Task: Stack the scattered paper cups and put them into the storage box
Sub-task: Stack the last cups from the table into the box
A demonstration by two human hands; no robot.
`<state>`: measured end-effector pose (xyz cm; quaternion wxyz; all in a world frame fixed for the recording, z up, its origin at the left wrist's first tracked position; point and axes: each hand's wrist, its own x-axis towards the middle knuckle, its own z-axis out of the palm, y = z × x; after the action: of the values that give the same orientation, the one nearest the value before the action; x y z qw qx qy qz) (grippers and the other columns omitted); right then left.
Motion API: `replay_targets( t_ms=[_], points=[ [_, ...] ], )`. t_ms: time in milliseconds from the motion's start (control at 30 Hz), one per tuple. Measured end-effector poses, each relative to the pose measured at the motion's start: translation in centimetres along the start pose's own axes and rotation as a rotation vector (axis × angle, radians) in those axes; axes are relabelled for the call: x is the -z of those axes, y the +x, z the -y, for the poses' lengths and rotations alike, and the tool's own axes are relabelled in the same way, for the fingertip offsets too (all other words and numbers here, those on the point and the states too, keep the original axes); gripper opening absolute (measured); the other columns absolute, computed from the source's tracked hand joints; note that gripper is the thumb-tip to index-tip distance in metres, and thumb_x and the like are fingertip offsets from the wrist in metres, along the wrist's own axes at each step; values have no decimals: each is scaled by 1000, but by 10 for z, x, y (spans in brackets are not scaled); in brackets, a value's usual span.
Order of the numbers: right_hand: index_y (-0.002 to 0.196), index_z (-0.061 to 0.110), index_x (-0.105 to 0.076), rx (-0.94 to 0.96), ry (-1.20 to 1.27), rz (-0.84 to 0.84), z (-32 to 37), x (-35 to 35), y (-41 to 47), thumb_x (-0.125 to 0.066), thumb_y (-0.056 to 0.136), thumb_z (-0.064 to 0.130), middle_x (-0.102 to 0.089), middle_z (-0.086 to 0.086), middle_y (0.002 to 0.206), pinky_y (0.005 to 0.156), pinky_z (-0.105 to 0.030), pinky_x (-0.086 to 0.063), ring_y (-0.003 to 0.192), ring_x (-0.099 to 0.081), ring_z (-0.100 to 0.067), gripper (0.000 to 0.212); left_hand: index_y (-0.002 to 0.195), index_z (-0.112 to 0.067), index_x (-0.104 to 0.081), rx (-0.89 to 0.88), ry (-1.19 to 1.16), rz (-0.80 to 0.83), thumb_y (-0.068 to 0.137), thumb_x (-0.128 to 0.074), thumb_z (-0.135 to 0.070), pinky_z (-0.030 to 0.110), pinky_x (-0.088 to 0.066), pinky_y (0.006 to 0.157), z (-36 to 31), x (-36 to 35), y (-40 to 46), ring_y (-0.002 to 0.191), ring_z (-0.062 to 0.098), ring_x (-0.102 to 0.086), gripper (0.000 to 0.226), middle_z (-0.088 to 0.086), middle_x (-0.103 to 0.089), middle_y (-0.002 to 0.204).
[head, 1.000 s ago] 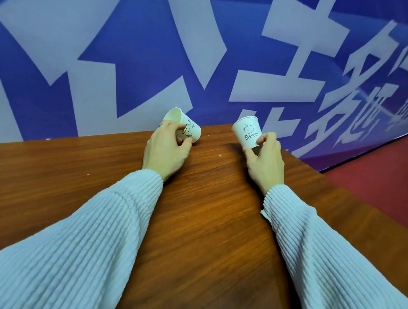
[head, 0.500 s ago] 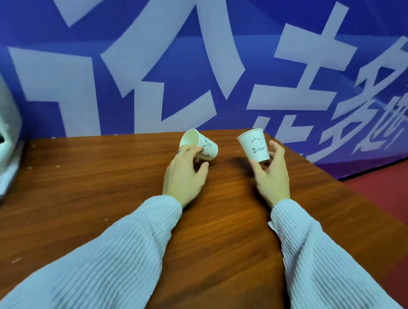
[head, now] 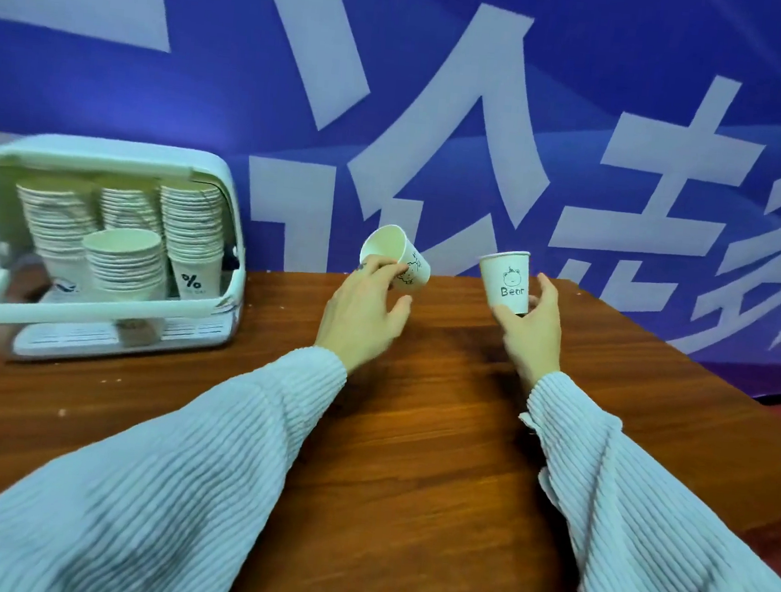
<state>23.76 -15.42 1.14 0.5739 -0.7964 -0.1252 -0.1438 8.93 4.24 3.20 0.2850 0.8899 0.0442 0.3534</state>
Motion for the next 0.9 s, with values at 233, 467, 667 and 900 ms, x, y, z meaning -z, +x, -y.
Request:
replay_targets(
  t_ms=[233, 467, 667, 900],
  points=[
    [160, 22, -25, 57, 117, 88, 50, -54, -32, -79, 90, 20, -52, -9, 141, 68, -18, -46, 122, -57, -22, 89, 141, -14, -57, -16, 120, -69, 96, -62, -27, 47, -53, 94, 26, 82, -14, 113, 21, -61, 47, -5, -55, 137],
    [156, 19, -36, 122, 118, 181, 111, -115, -67, -82, 82, 16, -52, -6, 136, 99, -42, -54, 122, -56, -23, 87, 119, -13, -70, -64, 136, -242, 93, -65, -16, 40, -55, 88, 64, 163, -32, 96, 19, -66, 27, -1, -65, 117],
    [143, 19, -43, 211, 199, 327, 165, -177, -99, -85, 79, 12, -52, -4, 137, 98, -40, -55, 123, -56, -22, 77, 104, -10, -63, 10, 194, -461, 97, -62, -11, 32, -48, 77, 103, 234, -35, 83, 20, -61, 6, 4, -69, 96],
    [136, 21, -44, 294, 243, 473, 203, -212, -132, -85, 83, 19, -59, 11, 121, 78, -15, -46, 104, -58, 0, 67, 108, -7, -67, 41, 304, -460, 95, -57, -4, 44, -52, 88, 141, 269, -23, 97, 33, -64, 16, 13, -70, 104]
  ],
)
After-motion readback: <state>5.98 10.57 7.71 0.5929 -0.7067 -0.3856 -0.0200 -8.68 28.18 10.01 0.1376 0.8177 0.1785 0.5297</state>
